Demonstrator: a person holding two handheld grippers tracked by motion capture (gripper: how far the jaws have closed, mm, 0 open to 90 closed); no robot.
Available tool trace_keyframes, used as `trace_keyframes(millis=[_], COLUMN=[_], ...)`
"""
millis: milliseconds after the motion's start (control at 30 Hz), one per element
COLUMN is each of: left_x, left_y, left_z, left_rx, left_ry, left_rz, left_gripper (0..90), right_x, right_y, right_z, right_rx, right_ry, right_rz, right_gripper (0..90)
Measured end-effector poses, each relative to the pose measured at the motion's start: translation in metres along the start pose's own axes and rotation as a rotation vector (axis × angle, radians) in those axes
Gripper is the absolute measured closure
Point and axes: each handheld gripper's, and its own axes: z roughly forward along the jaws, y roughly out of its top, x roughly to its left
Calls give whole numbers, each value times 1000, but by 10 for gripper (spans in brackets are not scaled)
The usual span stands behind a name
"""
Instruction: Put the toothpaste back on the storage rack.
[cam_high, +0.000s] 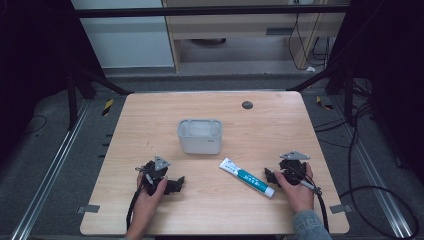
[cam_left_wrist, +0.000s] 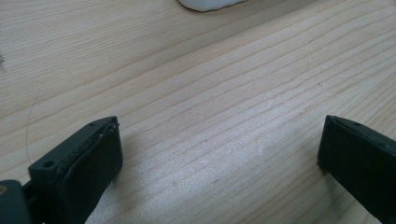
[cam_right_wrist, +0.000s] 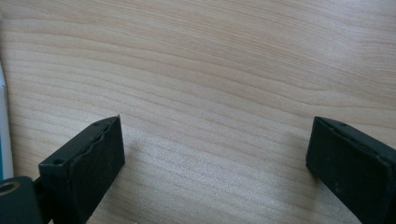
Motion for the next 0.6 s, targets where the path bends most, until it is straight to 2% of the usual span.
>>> trace_keyframes(millis=[233,300,333,400,500,600], left_x=[0,0,-1,-1,-1,-1], left_y=[0,0,0,0,1,0], left_z=[0,0,0,0,0,0], left_rx=[0,1,0,-1,0,-2], left_ry=[0,4,8,8,8,7], left_rz=[0,-5,-9,-10,-10,-11], left_gripper=[0,0,0,0,0,0], right_x=[2,0,0,1,10,29], right_y=[-2,-1,2,8,23,38], right_z=[-2,-6,-11,-21,-35,-45], right_rx=[1,19,12,-8,3,28], right_ry=[9,49,51,44,84,119], right_rz=[-15,-56,-76,-98,-137,-197], right_gripper=[46,169,203,182,203,179])
